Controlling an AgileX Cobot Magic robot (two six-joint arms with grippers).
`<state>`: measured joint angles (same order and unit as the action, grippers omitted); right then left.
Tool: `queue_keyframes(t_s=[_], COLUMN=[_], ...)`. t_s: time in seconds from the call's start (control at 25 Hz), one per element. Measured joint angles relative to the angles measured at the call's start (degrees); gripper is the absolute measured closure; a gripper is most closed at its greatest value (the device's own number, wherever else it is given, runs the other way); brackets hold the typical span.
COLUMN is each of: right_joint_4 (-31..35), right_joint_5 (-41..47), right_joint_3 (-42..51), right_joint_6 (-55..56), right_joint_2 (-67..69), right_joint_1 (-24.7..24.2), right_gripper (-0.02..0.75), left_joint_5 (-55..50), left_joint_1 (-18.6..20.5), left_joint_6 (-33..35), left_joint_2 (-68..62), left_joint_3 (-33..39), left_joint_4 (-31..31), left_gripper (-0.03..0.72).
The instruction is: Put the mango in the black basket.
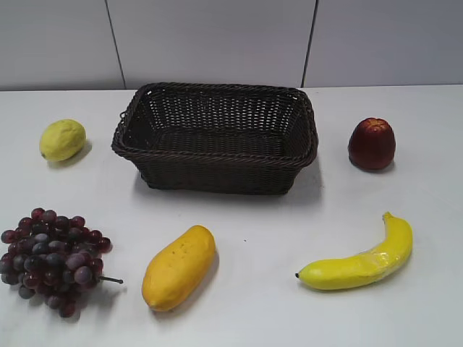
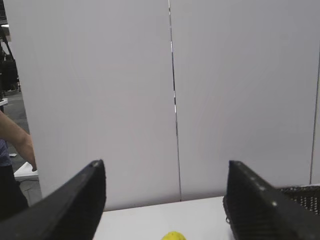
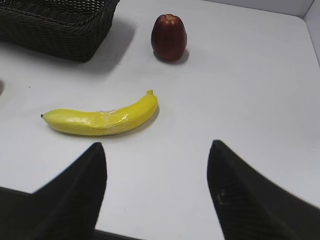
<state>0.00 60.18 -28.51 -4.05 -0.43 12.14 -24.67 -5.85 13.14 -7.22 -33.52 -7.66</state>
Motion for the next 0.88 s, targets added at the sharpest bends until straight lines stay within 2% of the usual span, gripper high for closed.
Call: queue_keyframes(t_s=[0.2, 0.52, 0.72, 0.88], right_joint_4=[0.0, 0.0, 0.0, 0.0], right_joint_5=[0.0, 0.0, 0.0, 0.0], right_joint_3=[0.0, 0.0, 0.0, 0.0], right_joint_6=[0.0, 0.0, 0.0, 0.0], right_joint_2=[0.0, 0.0, 0.0, 0.0], right_joint_1=[0.0, 0.0, 0.0, 0.0], right_gripper=[0.251, 0.251, 0.251, 0.251], left_joint_5=[0.64, -3.15, -10.4, -14.61], left_joint_1=[0.0, 0.0, 0.0, -0.7], left_joint_6=[0.0, 0.12, 7.33, 10.27], left_joint_2=[-12.39, -30.36, -41.61, -48.29], left_joint_3=[-5.44, -10.21, -10.34, -10.39], left_joint_4=[-2.55, -7.29, -14.01, -15.75], left_gripper=[0.111, 0.056, 0.057, 0.059])
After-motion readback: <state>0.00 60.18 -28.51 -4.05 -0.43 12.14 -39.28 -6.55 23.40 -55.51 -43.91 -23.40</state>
